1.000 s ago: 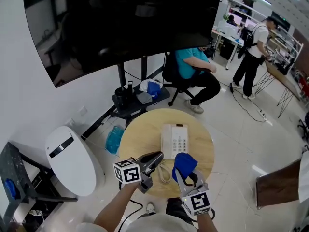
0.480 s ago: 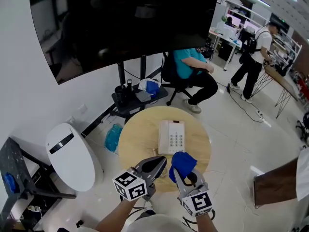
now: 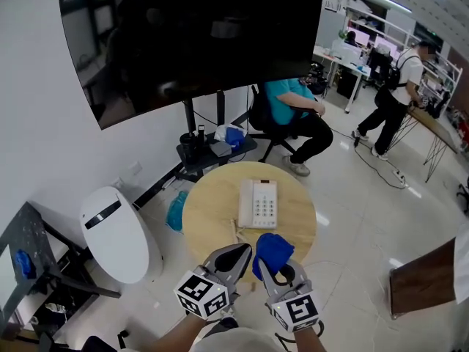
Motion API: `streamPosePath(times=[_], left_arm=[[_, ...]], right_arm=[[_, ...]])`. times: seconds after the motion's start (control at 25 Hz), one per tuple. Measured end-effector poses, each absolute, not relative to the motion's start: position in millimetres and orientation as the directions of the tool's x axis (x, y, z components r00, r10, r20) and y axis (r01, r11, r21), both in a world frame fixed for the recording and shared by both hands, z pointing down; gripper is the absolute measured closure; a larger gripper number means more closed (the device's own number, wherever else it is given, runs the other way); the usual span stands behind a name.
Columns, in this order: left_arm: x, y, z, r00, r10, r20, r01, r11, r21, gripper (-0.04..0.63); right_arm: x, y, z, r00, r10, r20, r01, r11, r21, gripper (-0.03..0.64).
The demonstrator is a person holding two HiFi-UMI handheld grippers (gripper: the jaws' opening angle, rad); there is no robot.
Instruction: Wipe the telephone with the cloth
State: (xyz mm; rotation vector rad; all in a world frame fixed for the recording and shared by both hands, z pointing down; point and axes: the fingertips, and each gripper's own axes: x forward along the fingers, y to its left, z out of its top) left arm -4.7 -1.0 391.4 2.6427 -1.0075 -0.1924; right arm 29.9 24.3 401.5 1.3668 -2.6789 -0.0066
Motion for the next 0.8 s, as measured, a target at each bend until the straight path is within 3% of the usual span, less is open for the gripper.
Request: streamPosePath(times=[0.8], left_arm=[[25,81,379,0.7,-0.715,0.002,-0.695,-0.68,0.234,0.603]], right_arm=[[62,100,396,-0.572,-0.815,0.092,-0.816,0.577,0.035,0.557]])
